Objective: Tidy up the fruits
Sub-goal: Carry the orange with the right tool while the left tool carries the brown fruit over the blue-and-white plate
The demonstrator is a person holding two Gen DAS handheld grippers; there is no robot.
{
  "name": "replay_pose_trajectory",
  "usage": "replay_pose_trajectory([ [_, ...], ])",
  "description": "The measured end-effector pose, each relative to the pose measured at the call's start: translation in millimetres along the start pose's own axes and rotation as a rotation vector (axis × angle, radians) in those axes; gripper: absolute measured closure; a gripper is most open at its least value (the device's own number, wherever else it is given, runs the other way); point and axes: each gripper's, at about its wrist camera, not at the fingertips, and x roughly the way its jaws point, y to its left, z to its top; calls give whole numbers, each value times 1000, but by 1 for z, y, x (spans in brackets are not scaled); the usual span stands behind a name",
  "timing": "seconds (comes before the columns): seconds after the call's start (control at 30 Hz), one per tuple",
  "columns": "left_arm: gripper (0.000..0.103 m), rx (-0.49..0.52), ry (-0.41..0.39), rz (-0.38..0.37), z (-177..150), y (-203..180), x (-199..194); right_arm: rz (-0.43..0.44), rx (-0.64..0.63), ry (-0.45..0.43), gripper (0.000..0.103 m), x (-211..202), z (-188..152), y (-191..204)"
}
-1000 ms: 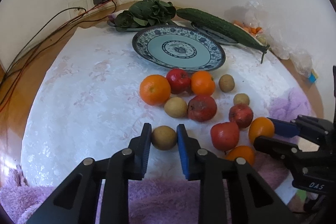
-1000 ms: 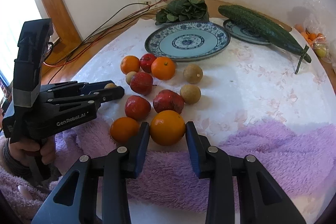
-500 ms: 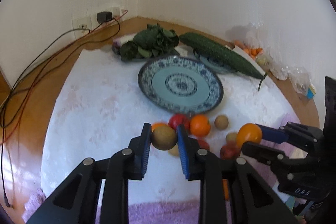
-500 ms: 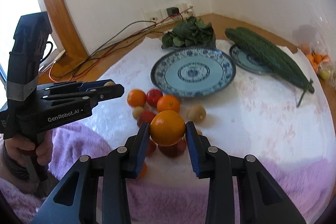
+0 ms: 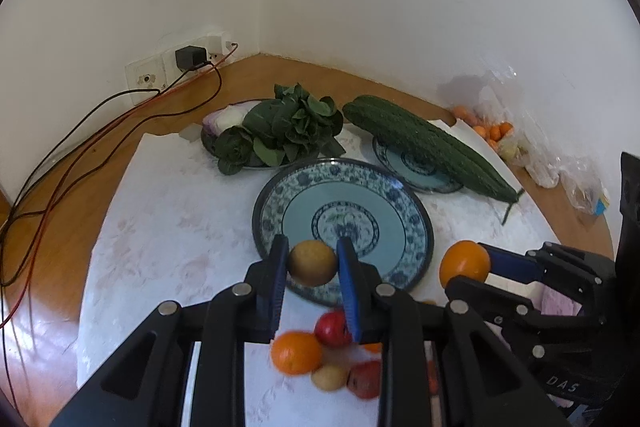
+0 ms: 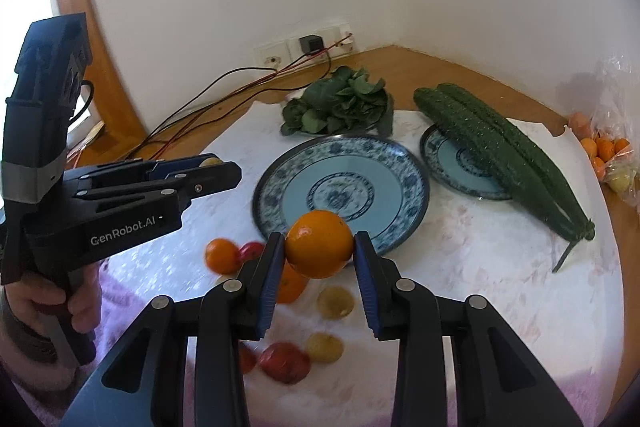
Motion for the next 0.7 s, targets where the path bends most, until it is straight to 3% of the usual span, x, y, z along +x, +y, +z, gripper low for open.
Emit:
replay_pose_trajectory([
  [0.7, 77, 6, 37, 31, 20, -4, 87, -111, 47, 6, 67, 77, 35, -40],
])
